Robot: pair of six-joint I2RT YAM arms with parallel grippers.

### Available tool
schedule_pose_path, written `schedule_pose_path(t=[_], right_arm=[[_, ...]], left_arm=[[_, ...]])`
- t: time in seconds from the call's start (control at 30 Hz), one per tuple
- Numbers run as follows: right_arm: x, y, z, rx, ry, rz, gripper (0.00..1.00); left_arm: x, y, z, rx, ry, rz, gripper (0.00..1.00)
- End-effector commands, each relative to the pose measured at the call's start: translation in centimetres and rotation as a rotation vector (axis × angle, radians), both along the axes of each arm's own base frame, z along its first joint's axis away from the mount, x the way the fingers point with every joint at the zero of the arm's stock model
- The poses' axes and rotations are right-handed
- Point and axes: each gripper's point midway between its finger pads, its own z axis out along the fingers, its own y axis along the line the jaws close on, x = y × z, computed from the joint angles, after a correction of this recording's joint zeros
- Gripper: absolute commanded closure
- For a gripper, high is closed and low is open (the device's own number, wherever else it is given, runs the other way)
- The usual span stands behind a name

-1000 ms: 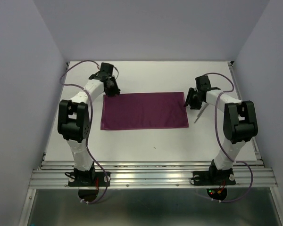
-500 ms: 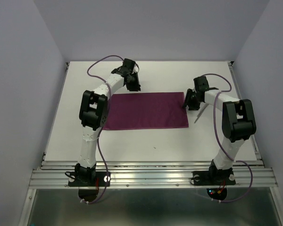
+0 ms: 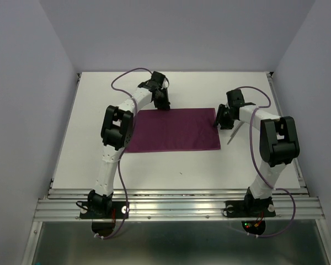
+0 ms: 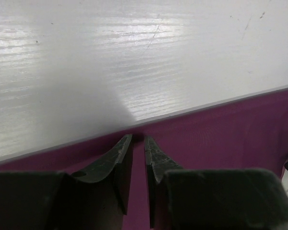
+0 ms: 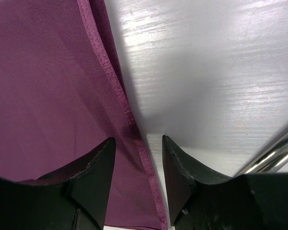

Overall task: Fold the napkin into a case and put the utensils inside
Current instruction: Pick up the rectangle-folded napkin from the center of the board.

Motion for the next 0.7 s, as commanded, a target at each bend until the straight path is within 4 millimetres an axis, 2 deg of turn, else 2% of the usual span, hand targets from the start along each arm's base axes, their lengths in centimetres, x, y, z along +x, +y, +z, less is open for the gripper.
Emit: schedule_pose_path(t=[0.0, 0.1, 0.2, 0.33, 0.47, 0.5, 0.6, 0.63, 0.67], right_arm=[[1.6, 0.4, 1.7, 0.002, -0.069, 0.019, 0.51], [1.6, 0.3, 1.7, -0.003, -0.067, 0.017, 0.51], [1.6, 0.1, 1.7, -0.011, -0.067, 0.016, 0.51], [1.5, 0.0, 1.2, -0.019, -0.055, 0.021, 0.51], [1.5, -0.1, 0.9, -0.028, -0.048, 0.016, 0.51], [1.5, -0.2, 1.0, -0.033, -0.05, 0.013, 0.51], [1.7, -0.5, 1.2, -0.047, -0.058, 0.009, 0.51], [1.7, -0.6, 1.1, -0.052, -0.059, 0.01, 0.51], [1.7, -0.6, 0.8, -0.056, -0.051, 0.01, 0.51]], left_arm=[[1.2, -0.6, 0.8, -0.026, -0.026, -0.008, 0.73], [1.5, -0.6, 0.3, -0.02, -0.033, -0.002, 0.73], [1.4, -0.4, -1.1, -0.003, -0.009, -0.002, 0.73], [1.1, -0.2, -1.0, 0.004, -0.003, 0.001, 0.74], [1.5, 0.0, 1.6, 0.0, -0.054, 0.01, 0.74], [1.5, 0.1, 3.0, -0.002, -0.076, 0.01, 0.74], [1.6, 0.4, 5.3, -0.001, -0.116, 0.015, 0.74], [1.6, 0.5, 7.1, -0.008, -0.145, 0.016, 0.74], [1.6, 0.7, 7.9, -0.005, -0.16, 0.022, 0.74]])
